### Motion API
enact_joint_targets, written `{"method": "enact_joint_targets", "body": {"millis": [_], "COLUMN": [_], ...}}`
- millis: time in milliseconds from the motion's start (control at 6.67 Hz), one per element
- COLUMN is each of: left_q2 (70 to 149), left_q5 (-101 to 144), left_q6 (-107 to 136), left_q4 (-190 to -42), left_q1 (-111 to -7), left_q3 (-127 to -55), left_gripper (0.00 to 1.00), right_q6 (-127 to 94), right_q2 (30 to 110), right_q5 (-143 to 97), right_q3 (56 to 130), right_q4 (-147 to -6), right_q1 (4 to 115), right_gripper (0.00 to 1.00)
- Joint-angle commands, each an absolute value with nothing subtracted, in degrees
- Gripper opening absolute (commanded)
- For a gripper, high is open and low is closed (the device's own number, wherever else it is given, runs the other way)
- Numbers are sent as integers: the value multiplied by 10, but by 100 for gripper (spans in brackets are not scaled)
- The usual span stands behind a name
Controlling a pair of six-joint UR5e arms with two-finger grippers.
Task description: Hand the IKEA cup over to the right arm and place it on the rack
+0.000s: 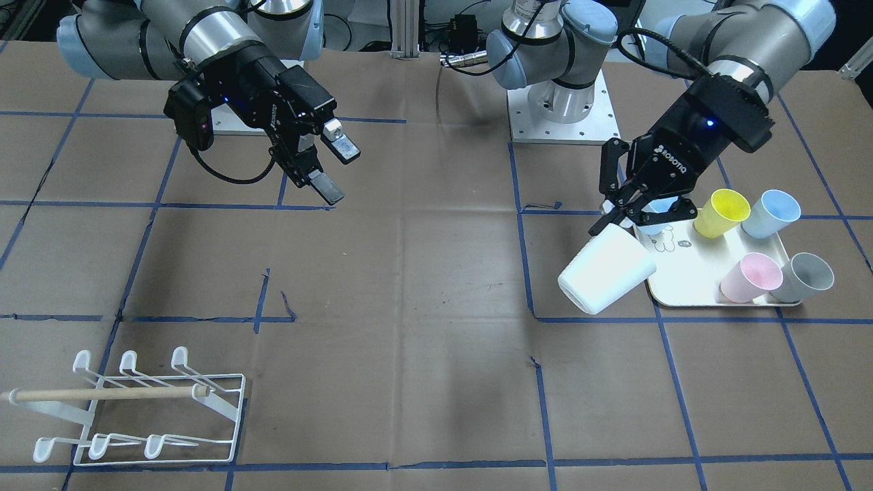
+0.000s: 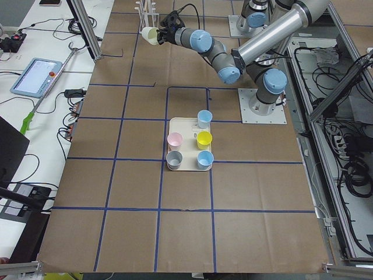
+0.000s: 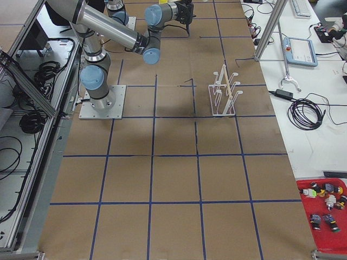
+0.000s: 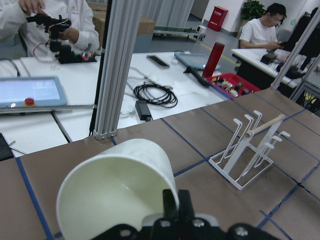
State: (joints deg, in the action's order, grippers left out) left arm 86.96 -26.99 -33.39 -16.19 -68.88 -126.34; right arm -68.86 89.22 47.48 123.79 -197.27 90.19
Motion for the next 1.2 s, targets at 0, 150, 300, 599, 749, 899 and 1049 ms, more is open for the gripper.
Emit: {"method": "enact_joint_targets", "body": {"millis": [0,150,300,599,749,899,1049], "left_q2": [870,875,887,910,918,925,925], "left_q5": [-263,-268,-265,-262,-265,-265,-260], "left_q6": [-321,-316,-316,-309,-309,-309,-308], "left_q4": [-143,-147,-149,-143,-143,-140,-138], "left_q1": [-735,-747,-751,-782,-806,-814,-814], "left_q3": [-1268,-1268,-1267,-1267,-1267,-1266,-1266], "left_gripper": [0,0,0,1,1,1,1], "right_q6": [-690,-689,-689,-690,-690,-689,-690], "right_q2": [892,892,893,893,893,878,865], "right_q5": [475,475,475,475,475,475,475], "right_q3": [1239,1238,1239,1239,1240,1240,1240], "right_q4": [-1981,-1981,-1981,-1981,-1985,-2013,-2054], "right_q1": [902,902,903,904,905,910,911], "right_gripper": [100,100,100,100,100,100,100]}}
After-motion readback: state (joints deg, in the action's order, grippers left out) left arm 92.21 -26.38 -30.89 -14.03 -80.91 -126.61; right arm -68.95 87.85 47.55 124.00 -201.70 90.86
